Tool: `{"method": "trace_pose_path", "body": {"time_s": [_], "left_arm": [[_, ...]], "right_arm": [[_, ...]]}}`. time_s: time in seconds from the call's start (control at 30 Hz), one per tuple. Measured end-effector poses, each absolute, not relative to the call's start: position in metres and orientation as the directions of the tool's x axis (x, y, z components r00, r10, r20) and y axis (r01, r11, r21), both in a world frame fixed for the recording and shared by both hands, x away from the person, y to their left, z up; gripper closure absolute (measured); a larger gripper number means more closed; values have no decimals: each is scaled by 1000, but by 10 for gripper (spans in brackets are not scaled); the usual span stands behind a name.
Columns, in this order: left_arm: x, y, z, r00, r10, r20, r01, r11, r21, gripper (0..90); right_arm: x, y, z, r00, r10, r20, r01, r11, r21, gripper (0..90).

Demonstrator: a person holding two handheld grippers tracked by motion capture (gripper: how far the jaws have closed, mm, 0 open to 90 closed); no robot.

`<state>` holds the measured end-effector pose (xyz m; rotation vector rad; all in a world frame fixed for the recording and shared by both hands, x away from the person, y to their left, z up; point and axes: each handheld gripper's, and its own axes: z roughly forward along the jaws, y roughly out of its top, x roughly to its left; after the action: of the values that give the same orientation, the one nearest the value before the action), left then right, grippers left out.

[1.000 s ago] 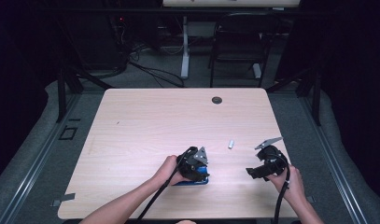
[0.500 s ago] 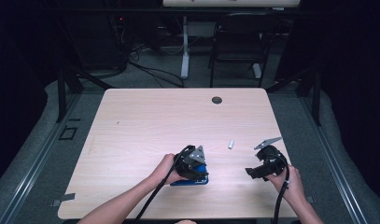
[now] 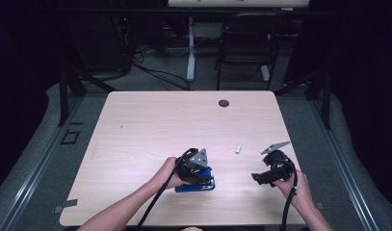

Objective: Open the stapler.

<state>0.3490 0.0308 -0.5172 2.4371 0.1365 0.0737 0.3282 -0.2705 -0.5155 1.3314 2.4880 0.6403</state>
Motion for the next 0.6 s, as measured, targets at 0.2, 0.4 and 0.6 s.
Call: {"method": "trace_pose_path", "body": {"time_s": [0.2, 0.4, 0.6], "left_arm": [[350, 34, -515, 994, 110, 12, 76, -757, 649, 655], [349, 35, -514, 993, 112, 21, 70, -748, 660, 656], [348, 36, -514, 994, 107, 23, 64, -746, 663, 657]], "right_arm": [[327, -262, -513, -567, 824, 3, 711, 488, 506, 134], [326, -248, -511, -600, 800, 26, 685, 497, 532, 145], [325, -223, -505, -654, 755, 48, 635, 513, 578, 449]]}}
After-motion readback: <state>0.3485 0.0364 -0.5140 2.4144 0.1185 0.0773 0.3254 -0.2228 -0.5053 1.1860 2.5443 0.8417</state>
